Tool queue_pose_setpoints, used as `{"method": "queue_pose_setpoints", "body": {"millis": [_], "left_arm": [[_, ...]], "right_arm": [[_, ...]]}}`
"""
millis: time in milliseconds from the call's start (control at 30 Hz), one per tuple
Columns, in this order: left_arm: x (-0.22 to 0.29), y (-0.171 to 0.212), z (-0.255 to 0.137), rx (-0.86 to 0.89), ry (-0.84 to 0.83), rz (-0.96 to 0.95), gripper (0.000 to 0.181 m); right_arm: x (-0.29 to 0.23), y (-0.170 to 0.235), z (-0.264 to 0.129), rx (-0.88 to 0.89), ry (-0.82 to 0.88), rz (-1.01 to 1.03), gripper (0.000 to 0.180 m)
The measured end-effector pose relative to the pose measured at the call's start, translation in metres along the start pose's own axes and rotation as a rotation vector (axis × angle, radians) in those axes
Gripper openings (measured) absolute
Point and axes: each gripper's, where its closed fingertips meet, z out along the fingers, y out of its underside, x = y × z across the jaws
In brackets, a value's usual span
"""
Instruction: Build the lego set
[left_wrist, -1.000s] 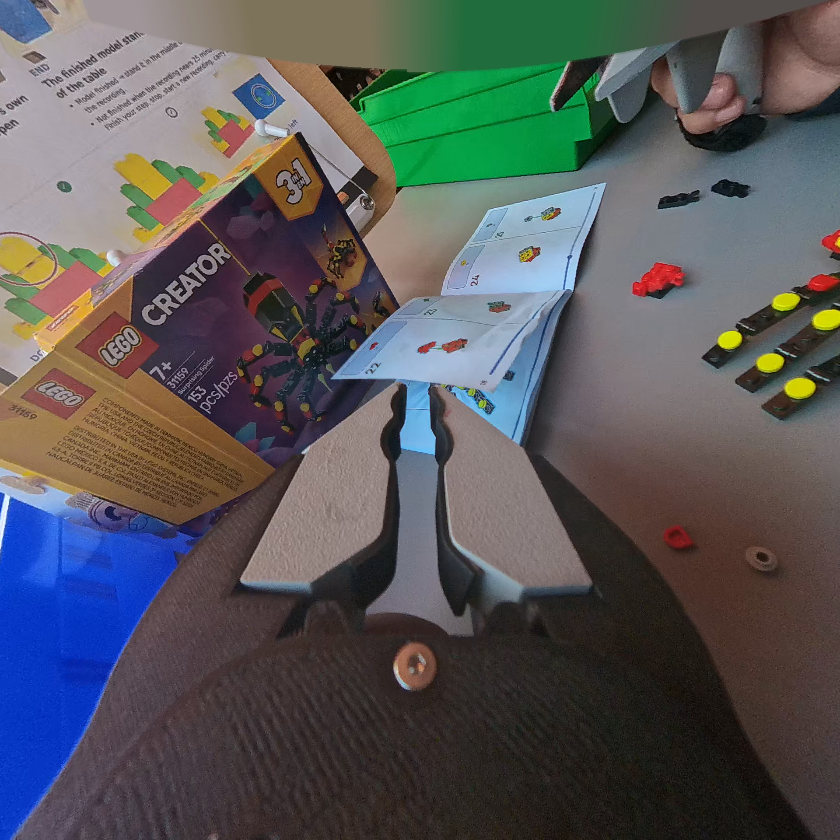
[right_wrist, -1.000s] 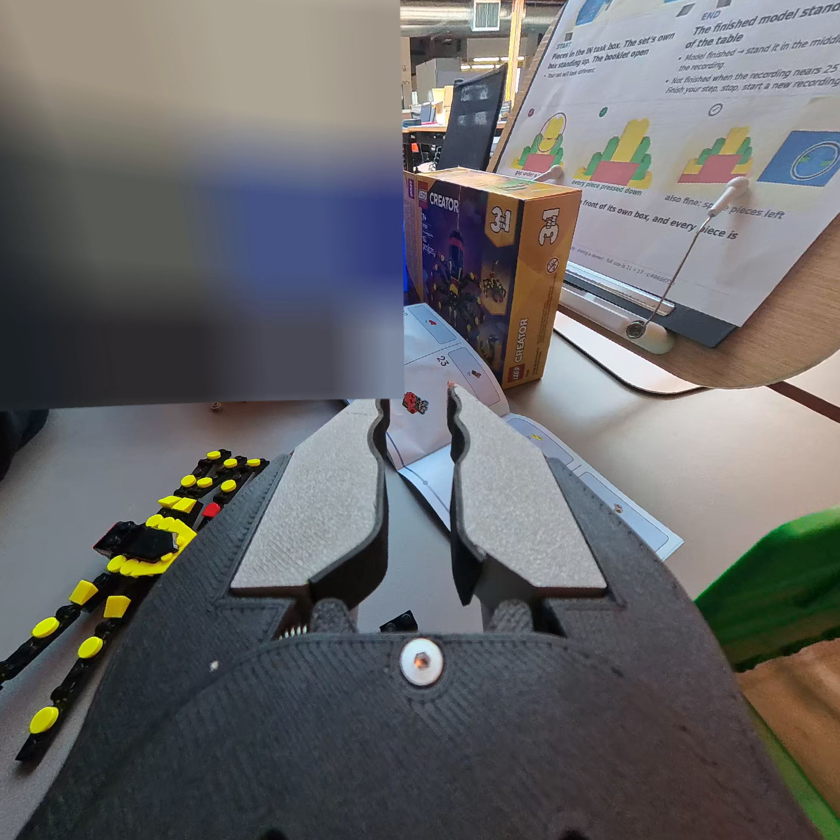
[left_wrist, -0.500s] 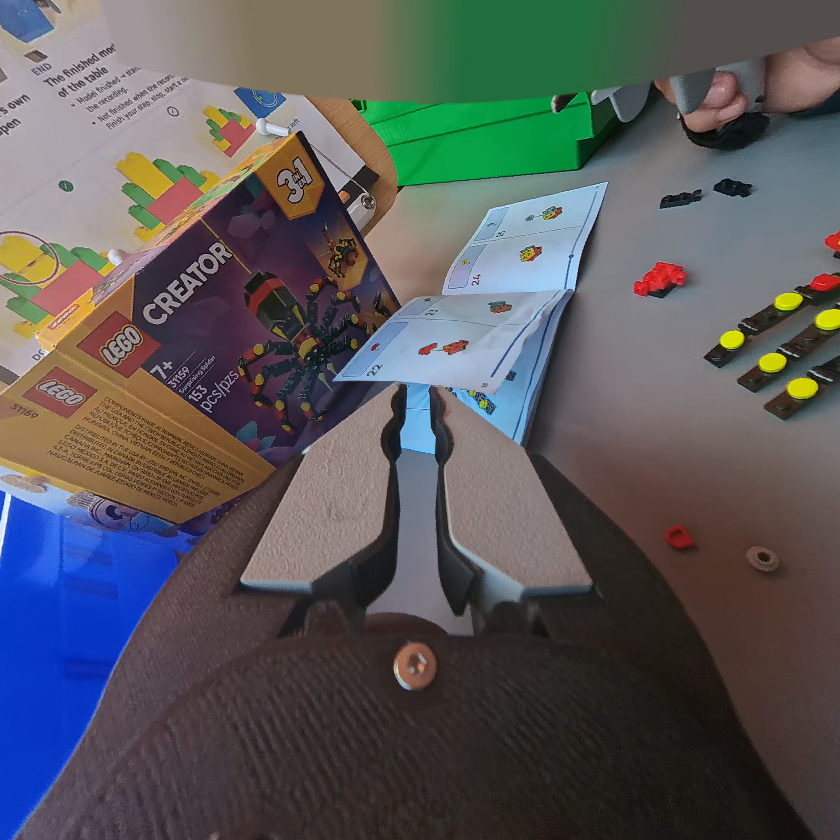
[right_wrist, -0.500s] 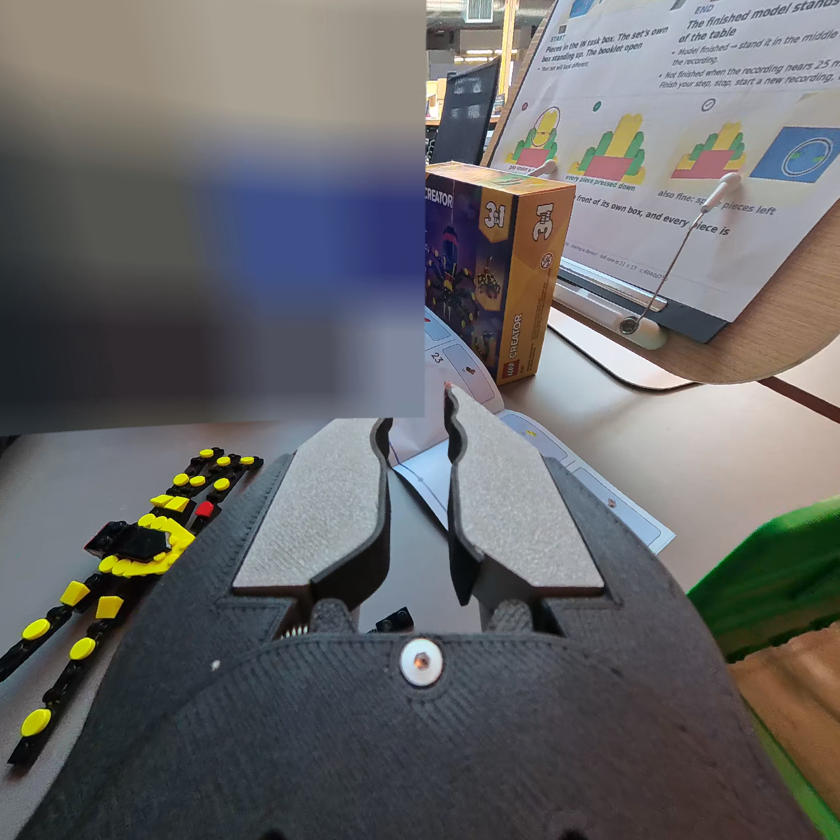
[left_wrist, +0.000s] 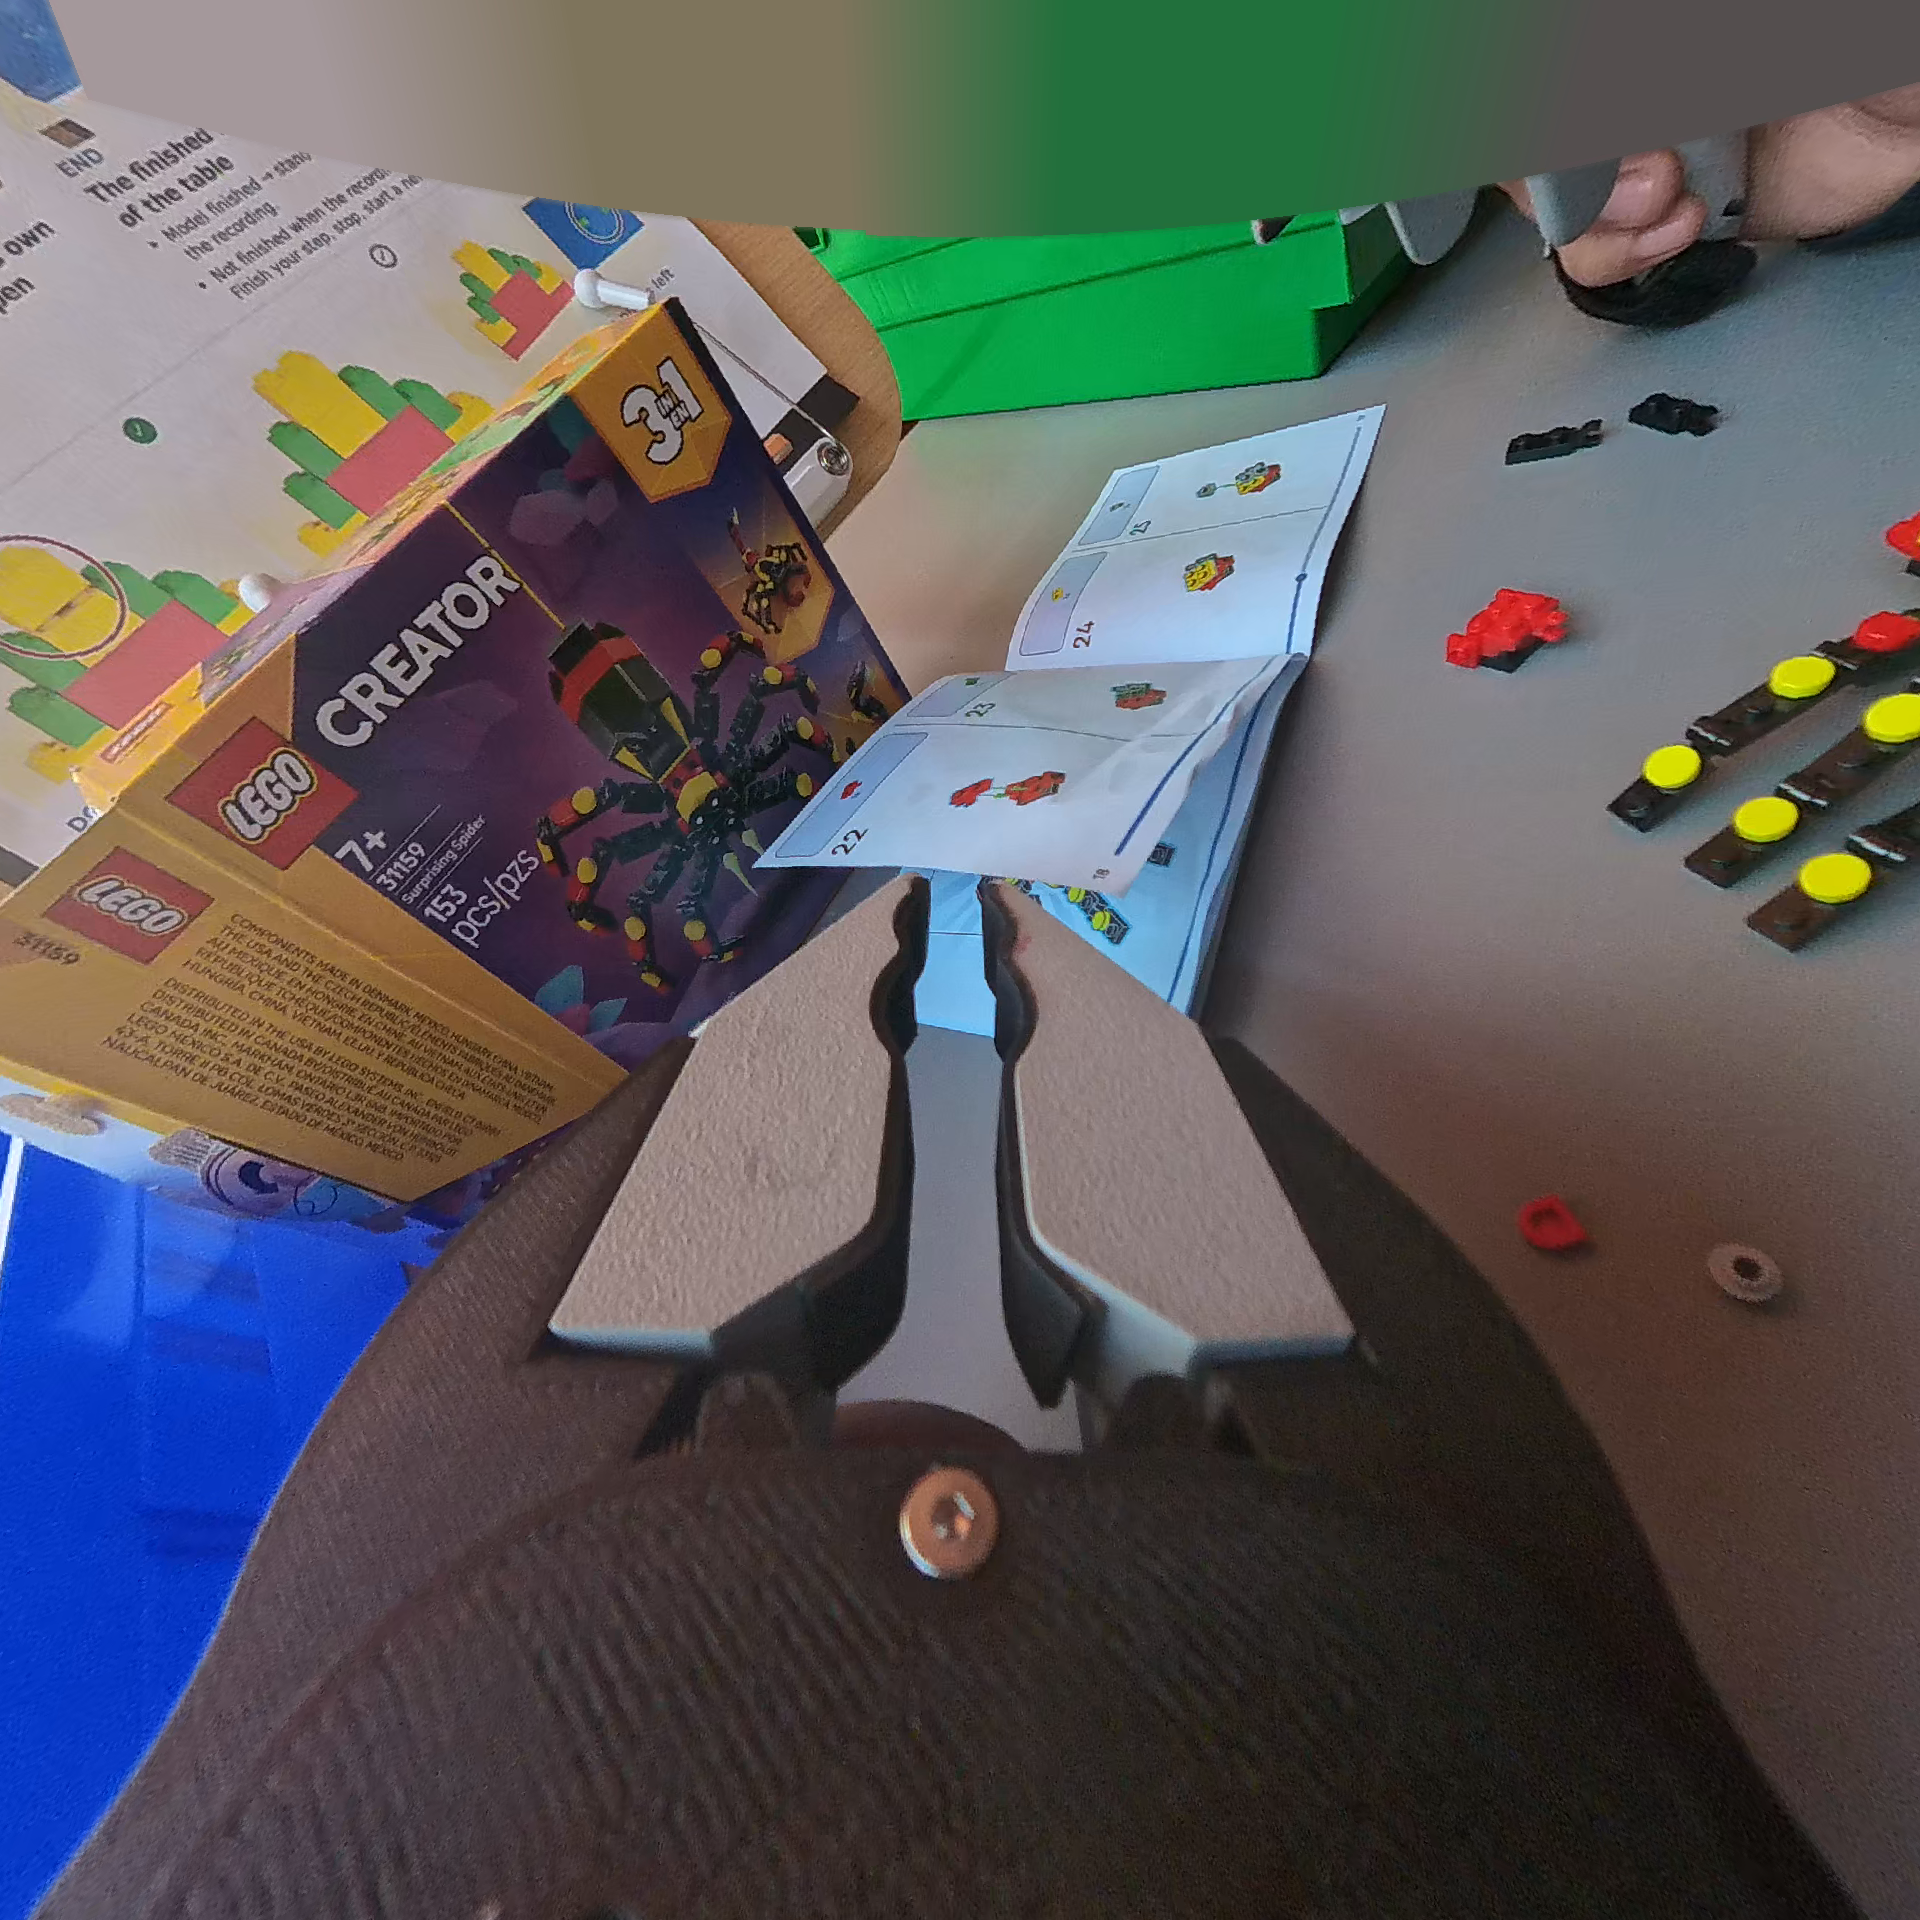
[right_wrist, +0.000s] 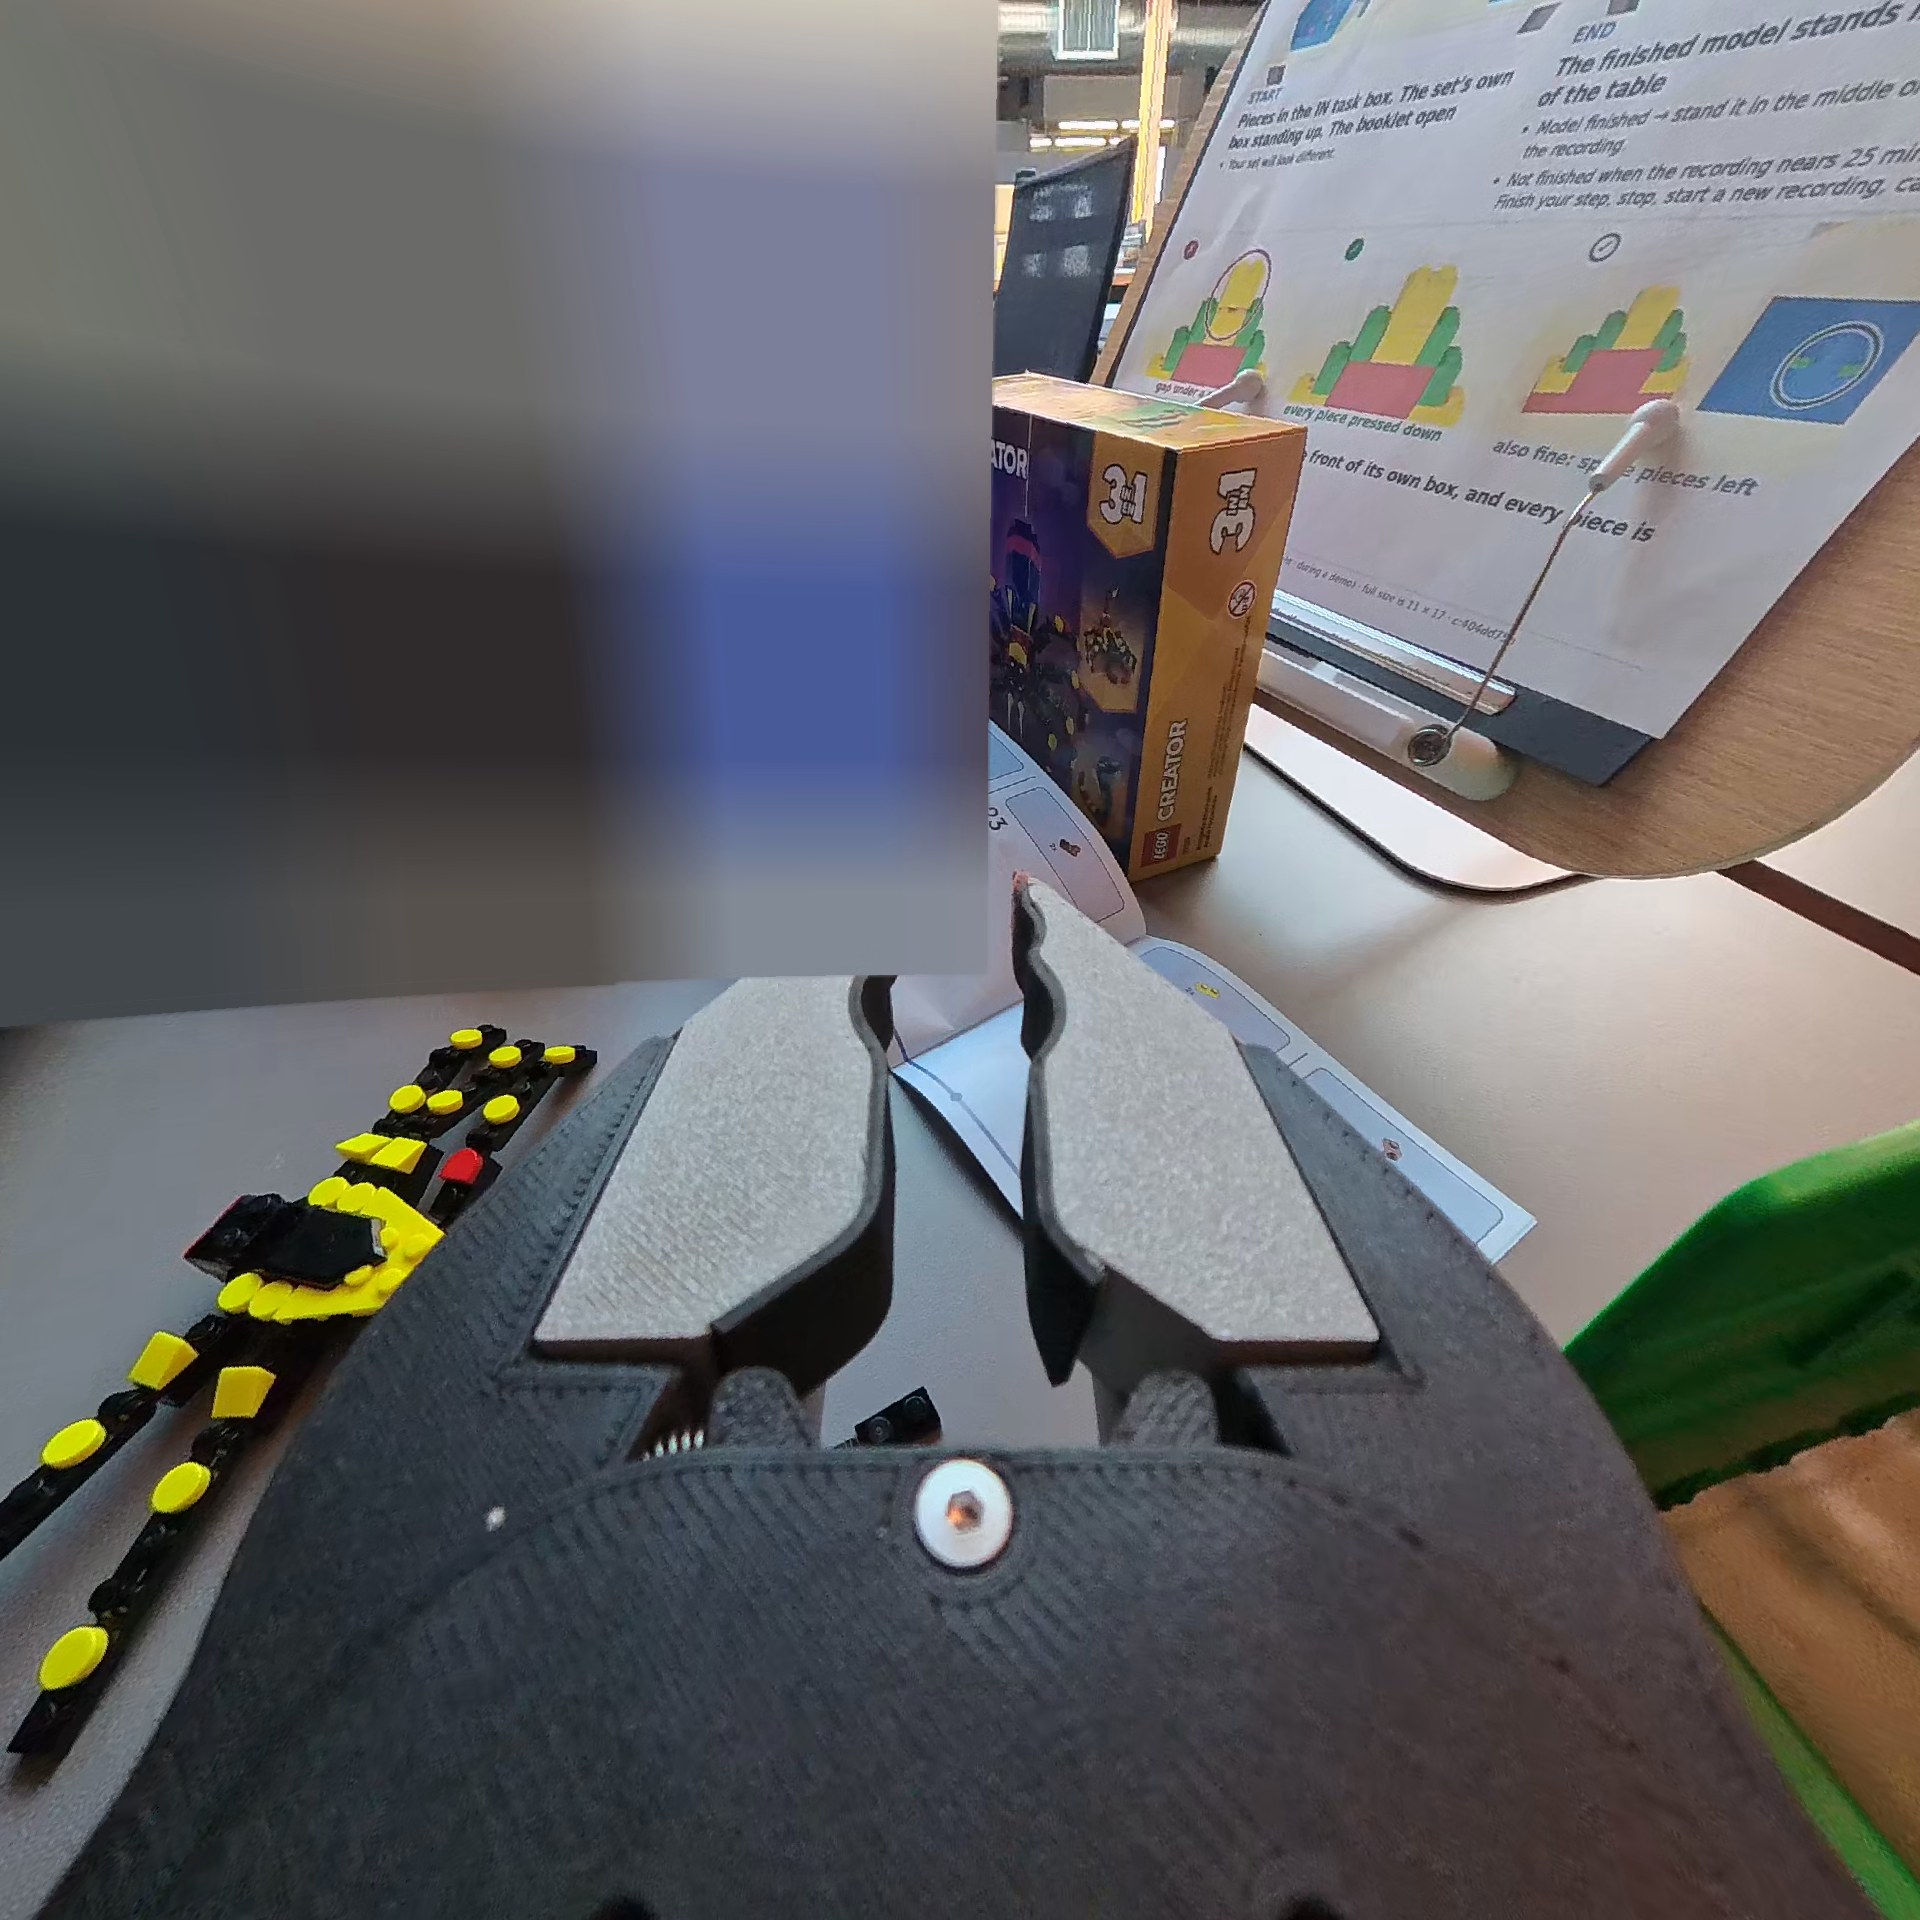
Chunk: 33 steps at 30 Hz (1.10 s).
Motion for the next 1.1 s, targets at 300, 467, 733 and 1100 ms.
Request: {"method": "queue_pose_setpoints", "body": {"millis": [300,467,733,1100], "left_arm": [[-0.002,0.001,0.001,-0.006,-0.015,-0.003,0.011],[-0.001,0.003,0.0,-0.027,0.001,-0.04,0.013],[-0.011,0.006,0.0,-0.03,-0.02,-0.077,0.0],[-0.024,0.001,-0.004,0.008,-0.103,-0.1,0.0]], "right_arm": [[-0.003,0.006,0.008,-0.047,-0.002,-0.041,0.022],[0.002,0.012,0.014,-0.095,0.036,-0.087,0.044],[0.013,0.014,0.014,-0.119,0.128,-0.129,0.056],[0.009,0.027,0.007,-0.191,0.118,-0.049,0.046]]}}
